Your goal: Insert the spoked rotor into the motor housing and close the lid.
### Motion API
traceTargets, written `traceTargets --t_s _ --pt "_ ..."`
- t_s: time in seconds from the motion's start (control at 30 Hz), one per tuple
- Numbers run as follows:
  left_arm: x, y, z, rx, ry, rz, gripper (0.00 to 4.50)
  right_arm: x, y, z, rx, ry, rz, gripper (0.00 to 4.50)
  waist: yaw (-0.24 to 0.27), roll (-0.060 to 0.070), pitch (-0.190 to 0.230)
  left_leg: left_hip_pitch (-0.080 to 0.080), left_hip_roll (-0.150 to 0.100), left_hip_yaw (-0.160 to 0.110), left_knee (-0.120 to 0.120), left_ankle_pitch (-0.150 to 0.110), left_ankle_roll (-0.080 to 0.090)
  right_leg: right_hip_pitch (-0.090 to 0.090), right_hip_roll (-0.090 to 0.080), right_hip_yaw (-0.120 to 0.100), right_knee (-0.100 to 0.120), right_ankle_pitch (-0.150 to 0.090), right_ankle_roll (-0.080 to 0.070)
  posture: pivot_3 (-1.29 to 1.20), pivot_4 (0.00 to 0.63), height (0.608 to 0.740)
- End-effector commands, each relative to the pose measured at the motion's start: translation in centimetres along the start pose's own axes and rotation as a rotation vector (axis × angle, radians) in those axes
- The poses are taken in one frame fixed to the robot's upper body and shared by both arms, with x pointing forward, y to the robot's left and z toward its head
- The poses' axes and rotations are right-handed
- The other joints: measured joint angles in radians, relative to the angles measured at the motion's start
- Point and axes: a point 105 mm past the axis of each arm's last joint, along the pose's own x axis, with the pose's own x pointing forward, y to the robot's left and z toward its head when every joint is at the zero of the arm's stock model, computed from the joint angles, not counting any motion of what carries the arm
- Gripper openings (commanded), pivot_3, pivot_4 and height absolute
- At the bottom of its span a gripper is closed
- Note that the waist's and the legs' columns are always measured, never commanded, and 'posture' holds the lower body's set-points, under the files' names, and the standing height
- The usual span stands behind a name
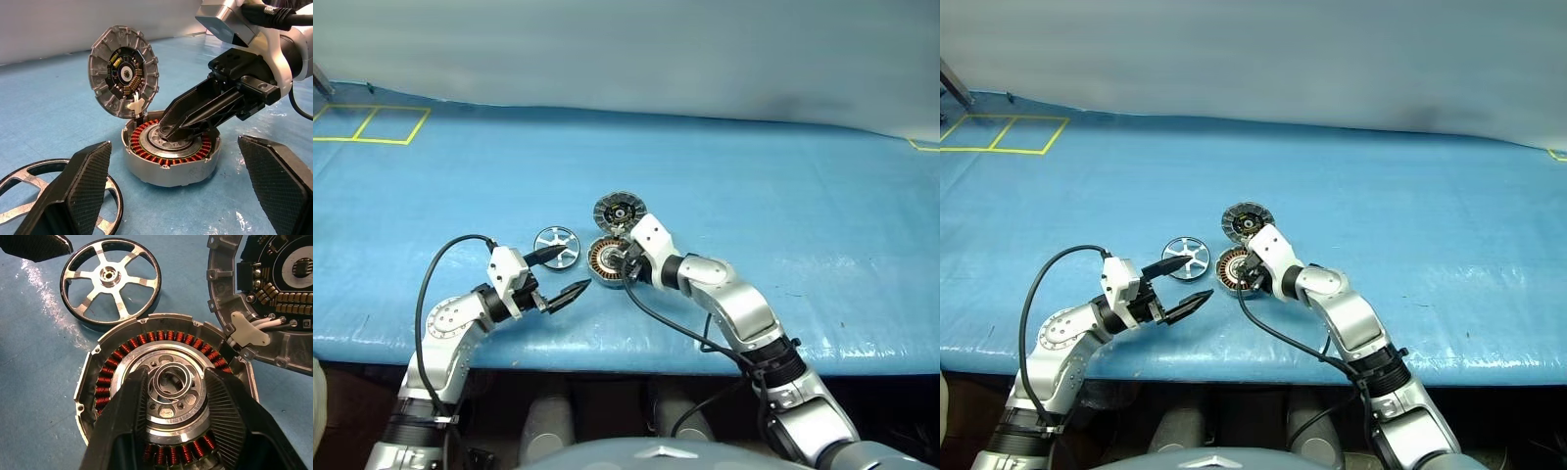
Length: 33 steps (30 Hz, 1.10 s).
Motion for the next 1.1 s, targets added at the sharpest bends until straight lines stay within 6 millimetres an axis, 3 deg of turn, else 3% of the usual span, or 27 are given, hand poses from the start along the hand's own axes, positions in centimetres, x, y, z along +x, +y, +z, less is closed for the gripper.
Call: traceTargets --t_s 0.03,0.43,0.53,0.73,0.83,0.93,1.1 --pt "0.0 0.1 0.8 0.039 -0.022 0.002 4.5 -0.2 0.2 1.7 -0.03 -0.055 0.004 3.12 0.0 0.0 0.0 0.0 0.0 0.0 0.0 0.0 0.0 0.0 0.0 0.0 0.0 0.0 0.0 0.0 0.15 0.74" --pt "0.0 0.1 0.7 0.037 -0.016 0.003 4.5 -0.4 0.5 2.6 -0.025 -0.095 0.02 3.12 0.0 0.0 0.0 0.0 0.0 0.0 0.0 0.0 0.0 0.0 0.0 0.0 0.0 0.0 0.0 0.0 0.15 0.74" --pt "0.0 0.1 0.6 0.035 -0.015 0.003 4.5 -0.4 0.6 2.9 -0.021 -0.106 0.022 2.51 0.0 0.0 0.0 0.0 0.0 0.0 0.0 0.0 0.0 0.0 0.0 0.0 0.0 0.0 0.0 0.0 0.15 0.74" --pt "0.0 0.1 0.6 0.033 -0.014 0.001 4.5 -0.4 0.6 2.9 -0.014 -0.112 0.021 0.57 0.0 0.0 0.0 0.0 0.0 0.0 0.0 0.0 0.0 0.0 0.0 0.0 0.0 0.0 0.0 0.0 0.15 0.74" --pt "0.0 0.0 0.6 0.034 -0.013 0.0 4.5 -0.4 0.5 2.8 -0.009 -0.109 0.017 0.57 0.0 0.0 0.0 0.0 0.0 0.0 0.0 0.0 0.0 0.0 0.0 0.0 0.0 0.0 0.0 0.0 0.15 0.74" --pt "0.0 0.0 0.6 0.035 -0.013 0.0 4.5 -0.3 0.3 2.6 -0.004 -0.101 0.009 0.02 0.0 0.0 0.0 0.0 0.0 0.0 0.0 0.0 0.0 0.0 0.0 0.0 0.0 0.0 0.0 0.0 0.15 0.74" --pt "0.0 -0.1 0.5 0.037 -0.012 0.0 4.5 -0.1 0.0 2.0 -0.001 -0.079 -0.006 0.02 0.0 0.0 0.0 0.0 0.0 0.0 0.0 0.0 0.0 0.0 0.0 0.0 0.0 0.0 0.0 0.0 0.15 0.74"
